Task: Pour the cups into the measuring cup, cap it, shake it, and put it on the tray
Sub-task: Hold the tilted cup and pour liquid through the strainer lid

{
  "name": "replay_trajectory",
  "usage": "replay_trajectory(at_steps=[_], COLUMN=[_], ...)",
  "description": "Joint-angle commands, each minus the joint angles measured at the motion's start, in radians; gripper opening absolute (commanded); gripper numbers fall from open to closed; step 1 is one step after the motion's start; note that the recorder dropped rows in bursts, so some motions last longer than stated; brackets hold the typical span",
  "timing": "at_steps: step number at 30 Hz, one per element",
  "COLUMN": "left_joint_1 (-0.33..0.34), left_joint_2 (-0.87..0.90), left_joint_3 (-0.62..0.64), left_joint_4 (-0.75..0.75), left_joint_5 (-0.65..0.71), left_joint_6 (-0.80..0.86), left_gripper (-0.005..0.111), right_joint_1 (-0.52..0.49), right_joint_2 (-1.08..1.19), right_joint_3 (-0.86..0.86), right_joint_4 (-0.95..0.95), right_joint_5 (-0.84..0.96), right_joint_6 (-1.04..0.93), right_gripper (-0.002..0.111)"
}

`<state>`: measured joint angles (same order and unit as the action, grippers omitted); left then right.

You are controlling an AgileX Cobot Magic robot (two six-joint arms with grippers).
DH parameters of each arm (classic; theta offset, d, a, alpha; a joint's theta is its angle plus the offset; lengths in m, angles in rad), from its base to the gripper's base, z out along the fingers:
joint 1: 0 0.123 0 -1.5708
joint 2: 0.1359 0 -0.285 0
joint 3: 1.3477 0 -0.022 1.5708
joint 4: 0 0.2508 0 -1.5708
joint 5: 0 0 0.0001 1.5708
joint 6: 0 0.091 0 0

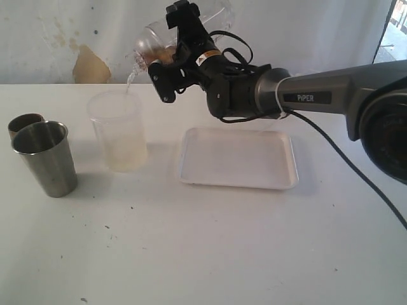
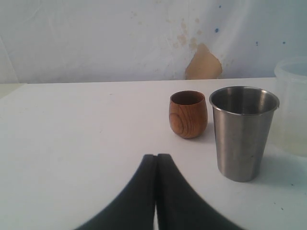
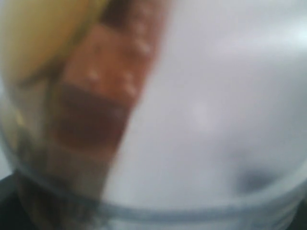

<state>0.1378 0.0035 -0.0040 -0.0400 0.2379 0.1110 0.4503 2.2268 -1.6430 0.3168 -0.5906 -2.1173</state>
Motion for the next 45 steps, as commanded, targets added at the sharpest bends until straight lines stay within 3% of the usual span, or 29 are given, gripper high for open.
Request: replay_trajectory(at_steps=[1,45], left_joint_1=[0.0,0.0], left_joint_2=[-0.004,-0.004], left_joint_3=[0.004,0.004], left_joint_4=[0.004,0.004], left_joint_5=[-0.005,-0.005], left_joint_6=[-0.001,-0.001], left_gripper=[0.0,0.0], right_joint_1=[0.007,0.015], right_joint_2=[-0.013,-0.013], right_joint_3=[-0.012,-0.012], right_joint_4=[-0.032,-0.137], right_joint_5=[-0.091,-0.098], right_joint_6=[-0.02,-0.02], right_gripper=[0.0,0.0])
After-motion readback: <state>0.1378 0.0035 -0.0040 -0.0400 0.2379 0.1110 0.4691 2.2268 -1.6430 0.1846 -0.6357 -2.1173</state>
